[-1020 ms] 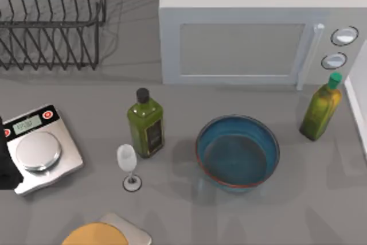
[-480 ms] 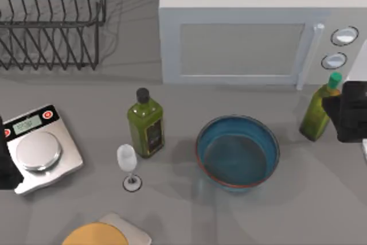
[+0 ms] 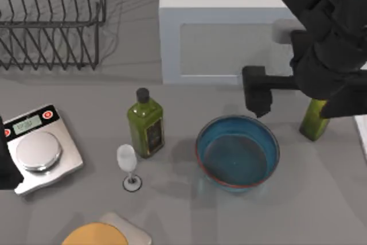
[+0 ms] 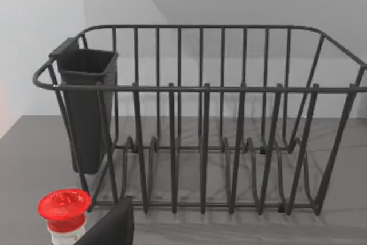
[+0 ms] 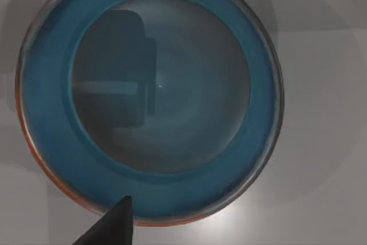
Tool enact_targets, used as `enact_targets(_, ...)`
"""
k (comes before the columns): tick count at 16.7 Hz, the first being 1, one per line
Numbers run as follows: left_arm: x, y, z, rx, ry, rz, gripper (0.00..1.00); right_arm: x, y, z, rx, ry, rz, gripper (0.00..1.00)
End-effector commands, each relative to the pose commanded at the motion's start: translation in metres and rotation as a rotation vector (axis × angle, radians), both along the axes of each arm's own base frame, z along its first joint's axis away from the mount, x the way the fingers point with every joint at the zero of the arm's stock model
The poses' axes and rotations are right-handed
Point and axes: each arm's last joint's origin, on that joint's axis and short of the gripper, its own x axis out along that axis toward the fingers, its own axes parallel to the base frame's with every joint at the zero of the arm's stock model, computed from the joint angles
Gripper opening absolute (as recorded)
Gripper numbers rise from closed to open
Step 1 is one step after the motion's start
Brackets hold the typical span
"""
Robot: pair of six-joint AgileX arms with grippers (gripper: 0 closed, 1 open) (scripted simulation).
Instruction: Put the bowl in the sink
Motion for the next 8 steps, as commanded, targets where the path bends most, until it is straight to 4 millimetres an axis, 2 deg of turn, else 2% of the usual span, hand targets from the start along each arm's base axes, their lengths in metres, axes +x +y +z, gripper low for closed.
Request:
enact_targets(4, 0.000, 0.000, 0.000, 0.000, 0.000, 0.000, 1.00, 0.026, 0.011, -0.022, -0.094, 0.147, -0.037, 1.00)
enact_targets(8, 0.000, 0.000, 0.000, 0.000, 0.000, 0.000, 1.00, 0.030, 0.012, -0.026, -0.109, 0.170, -0.045, 1.00)
